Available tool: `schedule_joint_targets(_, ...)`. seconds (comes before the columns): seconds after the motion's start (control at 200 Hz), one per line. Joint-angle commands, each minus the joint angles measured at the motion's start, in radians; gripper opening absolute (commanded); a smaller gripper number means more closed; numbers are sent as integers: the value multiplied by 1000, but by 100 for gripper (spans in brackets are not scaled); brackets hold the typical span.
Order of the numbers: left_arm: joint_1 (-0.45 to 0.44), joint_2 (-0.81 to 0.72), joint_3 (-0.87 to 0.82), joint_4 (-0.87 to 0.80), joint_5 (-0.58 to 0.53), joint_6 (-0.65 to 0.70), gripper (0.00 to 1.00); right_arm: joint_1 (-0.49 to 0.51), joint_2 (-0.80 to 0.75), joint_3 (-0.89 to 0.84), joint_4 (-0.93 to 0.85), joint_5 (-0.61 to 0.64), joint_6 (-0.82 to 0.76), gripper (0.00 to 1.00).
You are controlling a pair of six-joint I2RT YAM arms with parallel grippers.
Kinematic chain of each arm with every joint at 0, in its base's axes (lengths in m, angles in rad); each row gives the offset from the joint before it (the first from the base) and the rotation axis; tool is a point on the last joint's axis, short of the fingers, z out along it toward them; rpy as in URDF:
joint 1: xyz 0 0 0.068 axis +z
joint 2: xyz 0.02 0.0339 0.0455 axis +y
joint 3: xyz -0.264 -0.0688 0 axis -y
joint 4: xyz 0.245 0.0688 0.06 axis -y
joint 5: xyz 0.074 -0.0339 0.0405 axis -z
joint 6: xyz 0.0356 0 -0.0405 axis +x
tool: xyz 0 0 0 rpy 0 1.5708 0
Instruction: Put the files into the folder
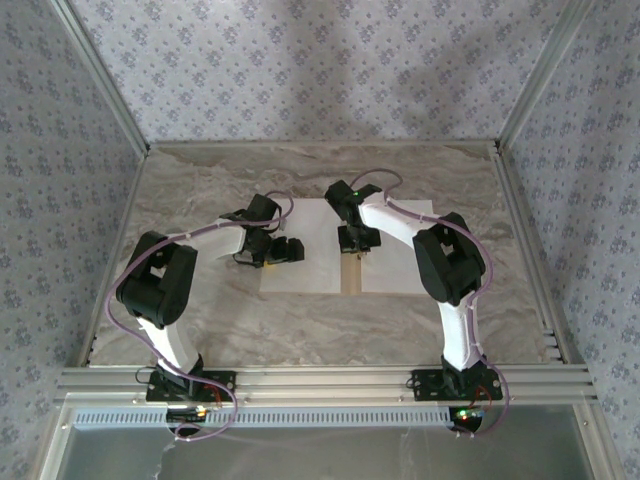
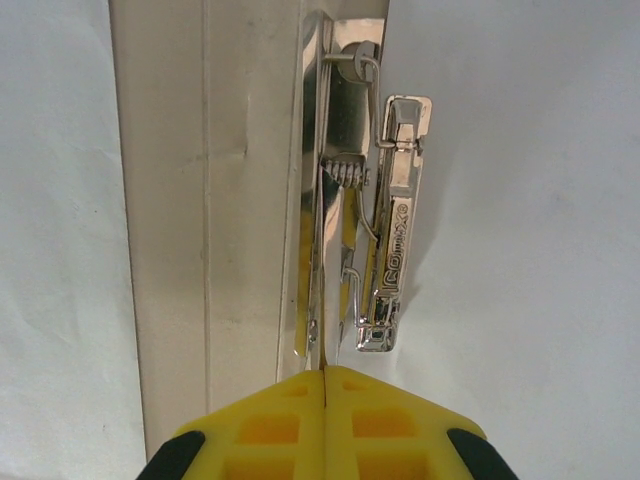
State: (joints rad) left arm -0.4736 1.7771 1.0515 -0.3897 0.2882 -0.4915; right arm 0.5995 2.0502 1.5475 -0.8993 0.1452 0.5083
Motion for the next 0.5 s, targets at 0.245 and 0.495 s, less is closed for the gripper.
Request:
schedule_joint_targets(0.245,-5,62,-35,-67,-25,-9,81,-14,64,-82,3,-5,22,6)
schedule_joint_targets(0.495,-5,63,-39,-63,-24,-9,81,-18,85,-87,13,-13,27,5)
